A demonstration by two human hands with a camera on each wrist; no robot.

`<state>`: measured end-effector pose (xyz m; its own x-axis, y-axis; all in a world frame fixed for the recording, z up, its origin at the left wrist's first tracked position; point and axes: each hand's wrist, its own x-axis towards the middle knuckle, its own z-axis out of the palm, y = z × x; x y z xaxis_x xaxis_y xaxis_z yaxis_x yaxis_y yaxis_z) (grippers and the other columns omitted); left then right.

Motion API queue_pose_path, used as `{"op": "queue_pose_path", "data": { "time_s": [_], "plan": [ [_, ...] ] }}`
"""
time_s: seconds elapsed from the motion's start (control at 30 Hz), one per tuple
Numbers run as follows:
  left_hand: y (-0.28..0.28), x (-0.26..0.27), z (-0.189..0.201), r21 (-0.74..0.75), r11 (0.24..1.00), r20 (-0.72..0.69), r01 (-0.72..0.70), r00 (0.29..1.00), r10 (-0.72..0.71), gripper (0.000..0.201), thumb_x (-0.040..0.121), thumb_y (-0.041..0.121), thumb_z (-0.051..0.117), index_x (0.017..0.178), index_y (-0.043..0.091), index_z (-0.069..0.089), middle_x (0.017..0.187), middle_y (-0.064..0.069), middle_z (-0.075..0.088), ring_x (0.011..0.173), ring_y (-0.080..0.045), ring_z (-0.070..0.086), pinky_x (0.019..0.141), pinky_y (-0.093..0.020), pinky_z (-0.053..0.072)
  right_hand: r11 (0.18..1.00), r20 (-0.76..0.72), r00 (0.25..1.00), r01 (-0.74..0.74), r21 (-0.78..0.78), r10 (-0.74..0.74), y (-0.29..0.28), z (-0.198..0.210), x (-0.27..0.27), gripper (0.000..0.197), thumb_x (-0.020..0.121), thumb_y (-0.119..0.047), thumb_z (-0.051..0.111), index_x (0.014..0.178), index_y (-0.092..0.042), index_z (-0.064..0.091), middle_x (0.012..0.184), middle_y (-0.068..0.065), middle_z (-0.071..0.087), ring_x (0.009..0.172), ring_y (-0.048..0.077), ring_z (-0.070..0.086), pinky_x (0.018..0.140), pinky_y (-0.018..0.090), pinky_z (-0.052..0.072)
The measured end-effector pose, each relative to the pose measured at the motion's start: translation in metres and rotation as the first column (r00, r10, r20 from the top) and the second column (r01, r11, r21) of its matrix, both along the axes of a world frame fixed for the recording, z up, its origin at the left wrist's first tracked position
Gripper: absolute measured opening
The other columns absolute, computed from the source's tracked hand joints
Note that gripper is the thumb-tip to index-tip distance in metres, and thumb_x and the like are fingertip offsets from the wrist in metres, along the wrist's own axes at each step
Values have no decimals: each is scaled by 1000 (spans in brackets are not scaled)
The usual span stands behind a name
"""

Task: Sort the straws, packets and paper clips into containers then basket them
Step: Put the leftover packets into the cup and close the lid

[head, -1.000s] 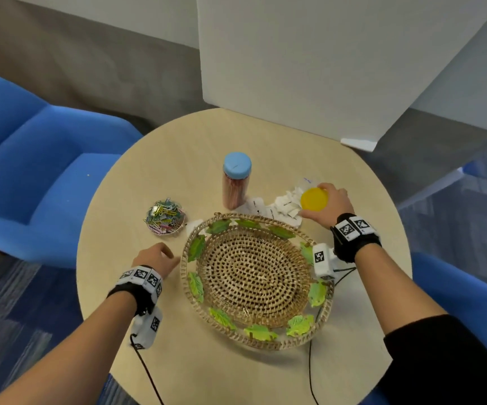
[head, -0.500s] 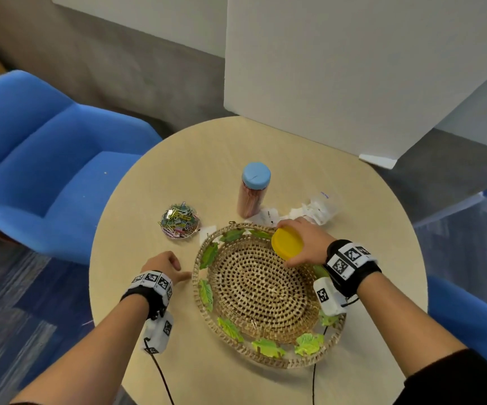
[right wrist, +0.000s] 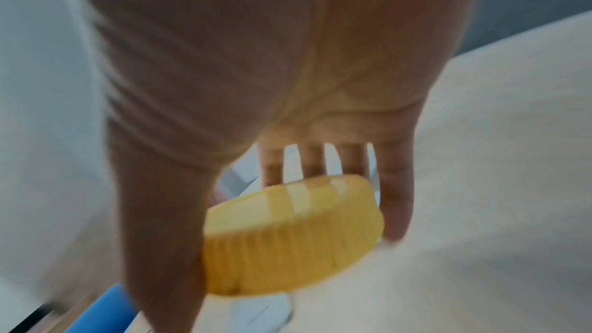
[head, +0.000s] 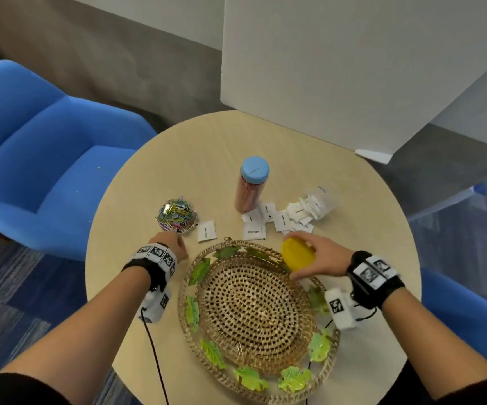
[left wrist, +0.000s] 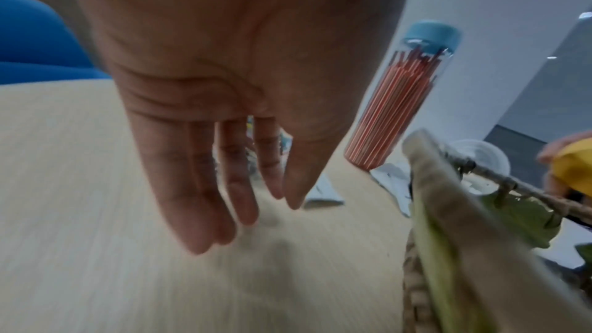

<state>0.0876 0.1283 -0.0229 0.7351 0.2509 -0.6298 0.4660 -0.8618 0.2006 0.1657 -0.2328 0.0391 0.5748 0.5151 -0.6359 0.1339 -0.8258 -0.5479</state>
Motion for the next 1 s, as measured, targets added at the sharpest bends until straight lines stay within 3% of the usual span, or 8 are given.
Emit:
{"op": "queue_pose_path", "data": {
  "time_s": [0.1,0.17,0.27,0.5,0.57,0.7,0.83,1.0],
  "plan": [
    [-2,20,11,-66,995,126,80,989,-71,6,89,24,64,94,21,63,92,2,65,72,-12,58,64,-22,49,945,218,931,316,-80,-292,-33,-6,28,96,61,-47,89,142,-30,40,137,4,50,124,28,49,100,36,43],
    [-4,32,16,-103,984,188,143,974,-122,9,90,22,65,98,20,63,92,1,65,64,-7,55,57,-19,44,878,320,889,412,-243,-328,-52,-22,42,100,60,-47,90,143,-24,39,139,10,51,123,33,51,97,37,44],
    [-11,49,17,-104,971,232,217,954,-188,22,89,22,67,110,18,63,96,0,65,75,-12,59,70,-26,50,822,295,923,361,-440,-247,-67,-49,46,103,58,-50,90,142,-22,37,139,12,48,122,35,52,97,40,47],
    [-24,65,0,0,940,155,342,928,-337,66,78,23,80,137,21,49,124,-7,59,105,-23,61,92,-36,50,794,291,948,276,-542,-130,-81,-63,54,112,54,-55,90,145,-28,31,138,13,35,123,39,47,98,45,48],
    [-28,69,-3,40,922,123,386,914,-387,65,77,21,80,135,20,50,123,-7,58,109,-25,59,92,-35,49,795,354,908,381,-472,-224,-82,-52,71,109,60,-57,87,147,-25,30,141,16,35,124,41,48,100,46,46],
    [-28,77,-7,53,918,97,393,913,-397,62,73,19,82,130,20,56,112,-7,62,99,-23,62,87,-34,51,849,495,767,518,-102,-408,-60,-24,102,96,71,-55,79,148,-24,32,148,15,28,126,38,49,104,44,43],
    [-28,84,-3,-10,935,79,356,932,-354,59,69,22,87,122,16,61,103,-5,69,86,-19,62,84,-32,53,937,437,864,329,-116,-249,-31,-32,115,93,75,-57,75,151,-36,25,154,14,22,132,35,44,109,42,38],
    [-33,90,1,20,906,36,424,905,-424,58,66,32,89,115,14,66,105,-4,68,95,-23,65,84,-35,54,948,454,861,303,-100,-228,-20,-45,108,69,82,-32,73,142,-33,38,128,13,44,102,33,59,87,34,47]
  ]
}}
